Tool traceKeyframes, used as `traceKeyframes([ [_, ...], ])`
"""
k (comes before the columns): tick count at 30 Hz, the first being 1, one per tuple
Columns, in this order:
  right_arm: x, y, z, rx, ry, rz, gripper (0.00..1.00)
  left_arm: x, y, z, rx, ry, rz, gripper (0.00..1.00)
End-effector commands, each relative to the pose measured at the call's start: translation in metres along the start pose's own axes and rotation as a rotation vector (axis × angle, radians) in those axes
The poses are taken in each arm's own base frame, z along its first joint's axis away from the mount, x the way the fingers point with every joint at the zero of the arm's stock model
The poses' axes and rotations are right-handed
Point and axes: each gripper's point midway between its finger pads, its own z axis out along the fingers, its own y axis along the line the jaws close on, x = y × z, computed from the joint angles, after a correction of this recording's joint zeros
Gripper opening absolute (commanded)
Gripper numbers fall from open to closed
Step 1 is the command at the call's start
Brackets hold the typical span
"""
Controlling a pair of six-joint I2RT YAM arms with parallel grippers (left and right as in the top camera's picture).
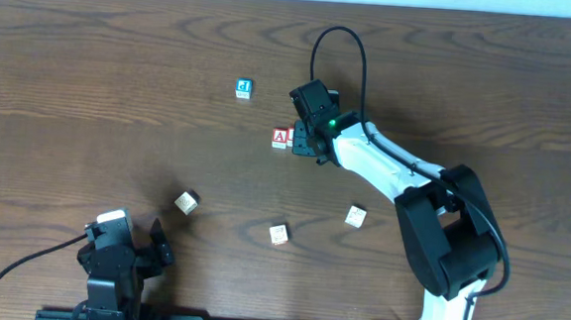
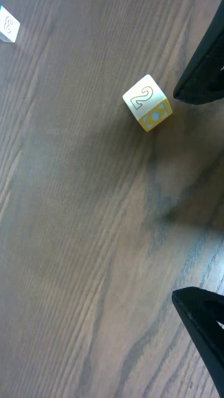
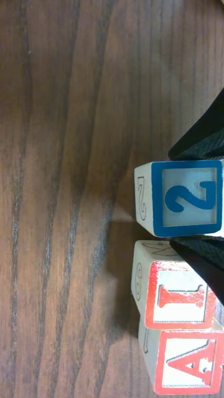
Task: Spell out Ai2
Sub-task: 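Lower the '2' block onto the table right of the 'I' block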
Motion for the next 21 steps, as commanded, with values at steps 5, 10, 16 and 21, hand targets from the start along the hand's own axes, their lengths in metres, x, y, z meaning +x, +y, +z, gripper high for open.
traceKeyframes([
  [5,0.007,-0.003,0.008,0.034,0.001,0.0,0.39,0.008,0.006,0.001,-0.029,0.026,0.014,0.95],
  [10,-0.001,-0.005,0.008,0.049,-0.035,0.004,0.41,0.008,0.006,0.001,-0.029,0.026,0.014,0.95],
  [16,-0.013,-0.002,0.007,0.043,-0.087,0.002,0.43,0.008,0.006,0.001,-0.029,0.026,0.014,0.95],
  [21,-0.024,-0.001,0.006,0.045,-0.134,-0.007,0.44,0.008,0.006,0.001,-0.029,0.026,0.014,0.95],
])
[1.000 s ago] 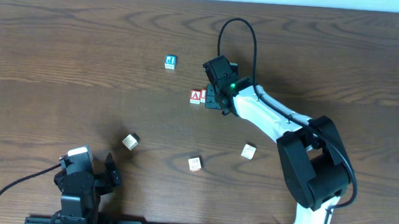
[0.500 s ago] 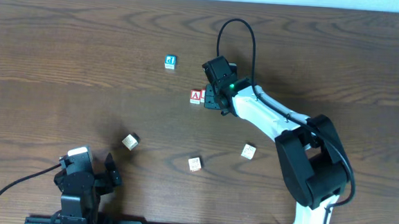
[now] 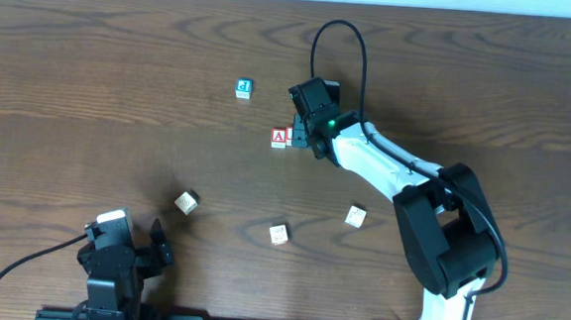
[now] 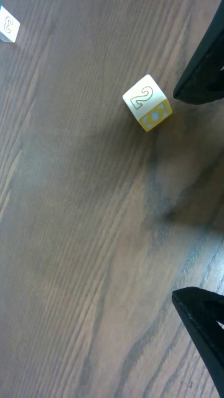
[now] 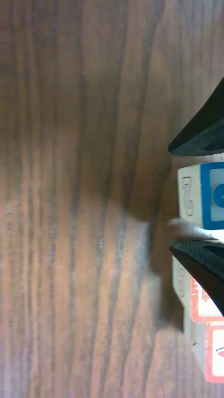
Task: Spell out Ai2
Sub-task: 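Lower the '2' block onto the table right of the 'I' block, then open the right gripper to release the '2' block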
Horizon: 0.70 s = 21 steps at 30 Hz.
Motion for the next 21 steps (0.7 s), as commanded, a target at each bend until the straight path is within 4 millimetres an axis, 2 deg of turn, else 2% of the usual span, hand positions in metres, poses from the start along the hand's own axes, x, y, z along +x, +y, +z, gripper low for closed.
traceKeyframes([
  [1,0.002,-0.004,0.005,0.033,-0.017,-0.02,0.44,0.008,0.006,0.001,-0.029,0.026,0.014,0.95],
  [7,-0.006,-0.015,0.007,0.051,-0.031,0.003,0.42,0.008,0.006,0.001,-0.029,0.026,0.014,0.95],
  [13,-0.013,-0.032,0.009,0.07,-0.027,0.037,0.19,0.008,0.006,0.001,-0.029,0.026,0.014,0.95],
  [16,-0.013,-0.037,0.01,0.077,-0.019,0.045,0.04,0.008,0.006,0.001,-0.029,0.026,0.014,0.95],
  [21,0.006,-0.041,0.01,0.075,0.073,0.035,0.02,0.008,0.006,0.001,-0.029,0.026,0.014,0.95],
])
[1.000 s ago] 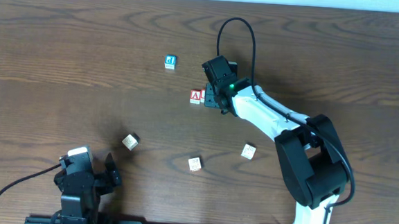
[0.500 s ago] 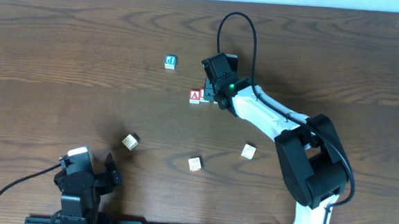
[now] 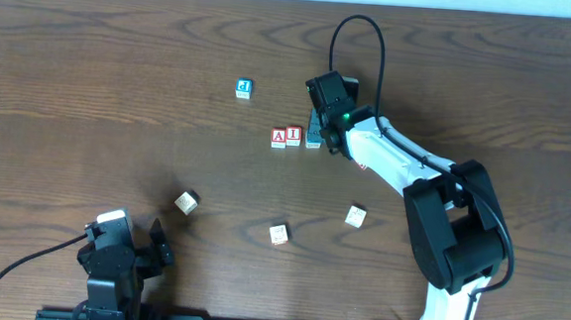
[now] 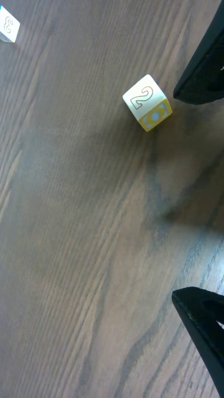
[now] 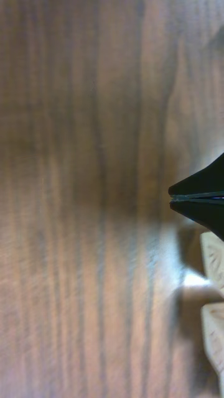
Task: Spell out Ai2
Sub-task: 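Open the right gripper to release the '2' block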
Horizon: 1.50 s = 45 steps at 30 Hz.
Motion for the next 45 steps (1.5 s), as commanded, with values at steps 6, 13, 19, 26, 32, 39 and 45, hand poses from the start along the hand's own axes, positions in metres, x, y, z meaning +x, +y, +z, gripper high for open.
traceKeyframes([
  [6,0.023,0.001,0.005,-0.029,0.098,-0.011,0.02,0.008,0.006,0.001,-0.028,0.026,0.014,0.95],
  [13,0.025,0.011,0.004,-0.084,0.113,-0.007,0.02,0.008,0.006,0.001,-0.028,0.026,0.014,0.95],
  [19,0.024,0.017,0.003,-0.11,0.112,-0.006,0.01,0.008,0.006,0.001,-0.028,0.026,0.014,0.95],
  [26,0.021,0.024,0.003,-0.127,0.092,-0.013,0.01,0.008,0.006,0.001,-0.028,0.026,0.014,0.95],
  [32,0.019,0.026,0.002,-0.135,0.08,-0.039,0.02,0.008,0.006,0.001,-0.029,0.027,0.014,0.95],
  [39,0.019,0.026,0.003,-0.136,0.08,-0.046,0.01,0.008,0.006,0.001,-0.028,0.026,0.014,0.95],
  [45,0.014,0.006,0.005,-0.033,0.047,-0.052,0.02,0.008,0.006,0.001,-0.028,0.026,0.014,0.95],
])
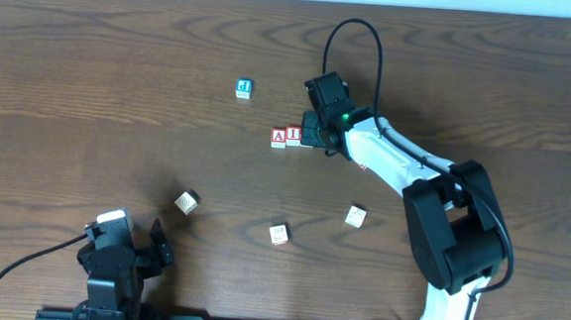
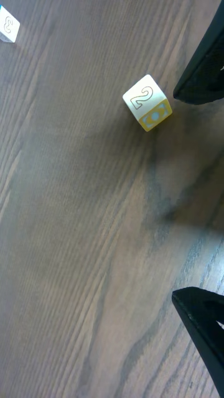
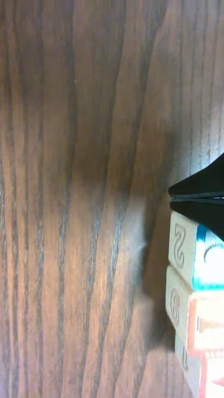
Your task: Spell out Ai2
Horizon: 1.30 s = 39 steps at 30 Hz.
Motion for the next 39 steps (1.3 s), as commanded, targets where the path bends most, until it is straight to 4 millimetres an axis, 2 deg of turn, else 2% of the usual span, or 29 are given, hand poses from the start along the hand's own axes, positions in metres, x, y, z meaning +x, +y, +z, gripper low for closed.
traceKeyframes([
  [1,-0.003,-0.021,0.004,0.108,-0.032,-0.033,0.01,0.008,0.006,0.0,-0.029,0.027,0.014,0.95],
  [3,-0.012,-0.029,0.002,0.134,-0.057,-0.074,0.02,0.008,0.006,0.0,-0.029,0.027,0.014,0.95],
  [6,-0.029,-0.04,-0.013,0.145,-0.099,-0.099,0.02,0.008,0.006,0.0,-0.029,0.027,0.014,0.95],
  [10,-0.055,-0.055,-0.06,0.175,-0.188,-0.065,0.01,0.008,0.006,0.001,-0.029,0.027,0.014,0.95],
  [14,-0.065,-0.064,-0.112,0.173,-0.253,-0.077,0.02,0.008,0.006,0.001,-0.029,0.027,0.014,0.95],
  [16,-0.054,-0.075,-0.142,0.159,-0.297,-0.059,0.02,0.008,0.006,0.001,-0.029,0.027,0.014,0.95],
  [17,-0.047,-0.08,-0.149,0.155,-0.309,-0.053,0.02,0.008,0.006,0.0,-0.029,0.027,0.014,0.95],
  [18,-0.033,-0.091,-0.159,0.151,-0.329,-0.042,0.01,0.008,0.006,0.0,-0.029,0.027,0.014,0.95],
  [24,0.023,-0.134,-0.198,0.111,-0.466,0.053,0.02,0.008,0.006,0.0,-0.029,0.027,0.014,0.95],
  [25,0.032,-0.141,-0.204,0.102,-0.493,0.082,0.09,0.008,0.006,0.0,-0.029,0.027,0.014,0.95],
  [26,0.04,-0.147,-0.209,0.095,-0.519,0.102,0.28,0.008,0.006,0.0,-0.029,0.027,0.014,0.95],
  [28,0.05,-0.153,-0.216,0.082,-0.557,0.114,0.4,0.008,0.006,0.0,-0.029,0.027,0.014,0.95],
  [29,0.055,-0.155,-0.219,0.071,-0.574,0.117,0.59,0.008,0.006,0.0,-0.029,0.027,0.014,0.95],
  [30,0.058,-0.155,-0.222,0.061,-0.586,0.118,0.93,0.008,0.006,0.0,-0.029,0.027,0.014,0.95],
  [31,0.06,-0.155,-0.225,0.051,-0.6,0.12,0.99,0.008,0.006,0.0,-0.029,0.027,0.014,0.95],
  [34,0.063,-0.157,-0.232,0.042,-0.622,0.124,0.99,0.008,0.006,0.0,-0.029,0.027,0.014,0.95],
  [39,0.063,-0.157,-0.232,0.042,-0.623,0.124,0.99,0.008,0.006,0.0,-0.029,0.027,0.014,0.95],
])
